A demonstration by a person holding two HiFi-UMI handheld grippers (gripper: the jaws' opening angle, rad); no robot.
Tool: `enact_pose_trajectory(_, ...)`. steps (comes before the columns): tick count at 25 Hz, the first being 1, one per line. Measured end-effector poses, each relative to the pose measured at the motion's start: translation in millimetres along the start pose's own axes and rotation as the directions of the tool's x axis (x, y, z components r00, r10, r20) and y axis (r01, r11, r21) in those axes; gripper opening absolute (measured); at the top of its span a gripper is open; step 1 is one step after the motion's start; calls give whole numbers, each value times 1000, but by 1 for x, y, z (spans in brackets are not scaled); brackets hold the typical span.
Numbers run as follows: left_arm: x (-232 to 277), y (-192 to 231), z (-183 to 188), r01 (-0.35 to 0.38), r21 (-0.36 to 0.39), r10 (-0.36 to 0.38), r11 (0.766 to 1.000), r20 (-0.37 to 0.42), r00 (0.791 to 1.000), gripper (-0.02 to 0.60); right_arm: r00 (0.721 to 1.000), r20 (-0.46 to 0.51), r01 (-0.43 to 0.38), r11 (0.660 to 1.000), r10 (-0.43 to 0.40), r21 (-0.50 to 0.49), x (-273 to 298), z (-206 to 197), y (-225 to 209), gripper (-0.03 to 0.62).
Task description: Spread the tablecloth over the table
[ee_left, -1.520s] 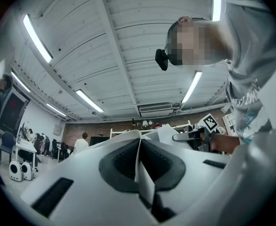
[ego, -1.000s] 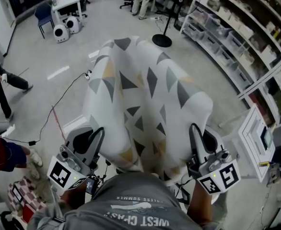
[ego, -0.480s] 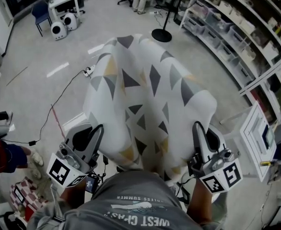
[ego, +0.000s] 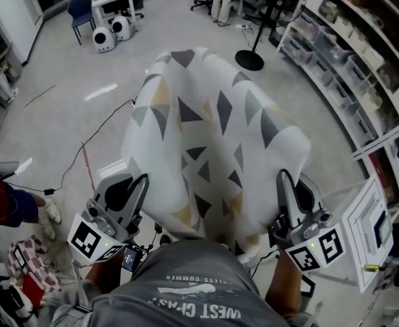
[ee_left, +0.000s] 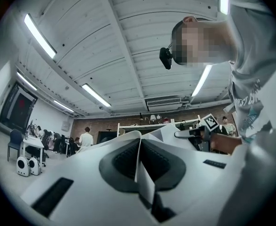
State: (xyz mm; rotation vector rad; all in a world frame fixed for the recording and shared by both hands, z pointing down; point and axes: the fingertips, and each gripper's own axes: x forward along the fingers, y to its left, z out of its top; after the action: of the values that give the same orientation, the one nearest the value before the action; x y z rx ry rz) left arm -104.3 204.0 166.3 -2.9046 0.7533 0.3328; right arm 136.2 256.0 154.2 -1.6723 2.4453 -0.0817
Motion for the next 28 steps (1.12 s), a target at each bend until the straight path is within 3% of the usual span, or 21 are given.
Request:
enact_pose_trajectory(5,28,1,-21,-44,-4,44,999,-22,999,0,1000,-15,-27,1000,28,16,9,-7,-42,14)
enact_pose_trajectory(14,27,1,-28,-112,21,113,993,-27,993,0,995,5,-104,994,104,19,23,-13,-54,14)
enact_pose_trajectory(20,35,10,-38,-108,8,108,994,-57,993,0,995,2,-96,994,96,54,28,-22,-63,14)
enact_pose_trajectory(28,57,51,-62,-52,-49,50,997,-43,998,0,1000,-13,-11,1000,11,27,47,-27,-75,14)
